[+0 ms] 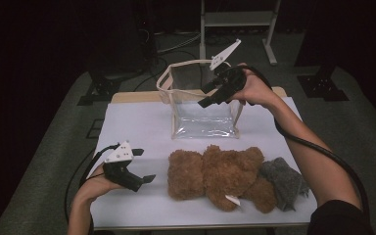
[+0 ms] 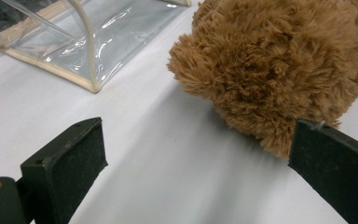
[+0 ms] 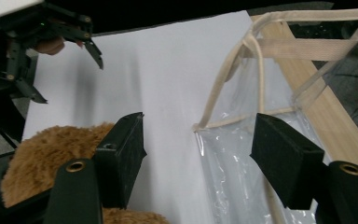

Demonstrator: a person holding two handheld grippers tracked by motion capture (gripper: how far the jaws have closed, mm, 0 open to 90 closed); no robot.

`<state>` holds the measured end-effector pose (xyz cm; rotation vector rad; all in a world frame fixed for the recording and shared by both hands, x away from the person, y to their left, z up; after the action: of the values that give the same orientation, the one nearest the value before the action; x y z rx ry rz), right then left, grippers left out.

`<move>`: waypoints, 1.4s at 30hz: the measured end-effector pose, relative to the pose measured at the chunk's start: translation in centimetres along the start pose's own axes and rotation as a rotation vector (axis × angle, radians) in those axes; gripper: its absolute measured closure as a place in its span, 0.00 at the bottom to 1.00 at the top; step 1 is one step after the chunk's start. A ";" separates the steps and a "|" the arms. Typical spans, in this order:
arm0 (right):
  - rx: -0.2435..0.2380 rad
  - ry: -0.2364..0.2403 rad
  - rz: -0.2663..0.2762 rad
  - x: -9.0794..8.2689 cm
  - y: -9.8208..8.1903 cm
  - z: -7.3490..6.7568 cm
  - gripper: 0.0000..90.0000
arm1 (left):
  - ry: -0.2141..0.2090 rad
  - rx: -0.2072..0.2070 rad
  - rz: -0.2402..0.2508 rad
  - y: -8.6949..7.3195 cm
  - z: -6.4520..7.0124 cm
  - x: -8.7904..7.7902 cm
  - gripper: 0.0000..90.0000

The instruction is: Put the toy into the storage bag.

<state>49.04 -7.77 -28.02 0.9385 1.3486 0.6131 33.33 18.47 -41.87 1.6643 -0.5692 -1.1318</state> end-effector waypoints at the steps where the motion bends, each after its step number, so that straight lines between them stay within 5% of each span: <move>1: 0.003 -0.003 -0.002 0.1 0.0 0.3 0.37 | -0.001 0.001 0.001 0.0 0.0 0.0 0.04; 13: 0.058 -0.019 -0.022 1.6 -1.0 3.2 0.40 | -0.009 -0.003 0.007 0.0 0.2 -0.1 0.04; 20: 0.100 -0.026 -0.054 2.4 -2.2 3.9 0.60 | -0.006 -0.014 0.013 -0.1 0.0 -0.3 0.04; 24: 0.131 -0.039 -0.093 2.7 -2.8 3.8 0.75 | -0.017 -0.015 0.013 -0.2 0.1 -0.4 0.04; 31: 0.145 -0.050 -0.082 2.4 -3.0 3.2 0.94 | -0.017 -0.007 0.022 0.1 0.2 -0.5 0.04; 42: 0.151 -0.019 -0.076 2.0 -3.5 1.3 0.96 | -0.016 -0.006 0.020 0.1 0.3 -0.5 0.04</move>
<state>50.07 -8.20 -32.09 1.0062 1.4215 0.4478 32.87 18.69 -41.62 1.6415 -0.5911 -1.1322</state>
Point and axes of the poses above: each handheld gripper's, and its own axes: x roughly forward along the jaws, y roughly out of its top, z roughly to its right, the point moved 6 cm from there along x, roughly forward along the jaws, and after that the axes turned 11 degrees about z, right-handed, at the moved point
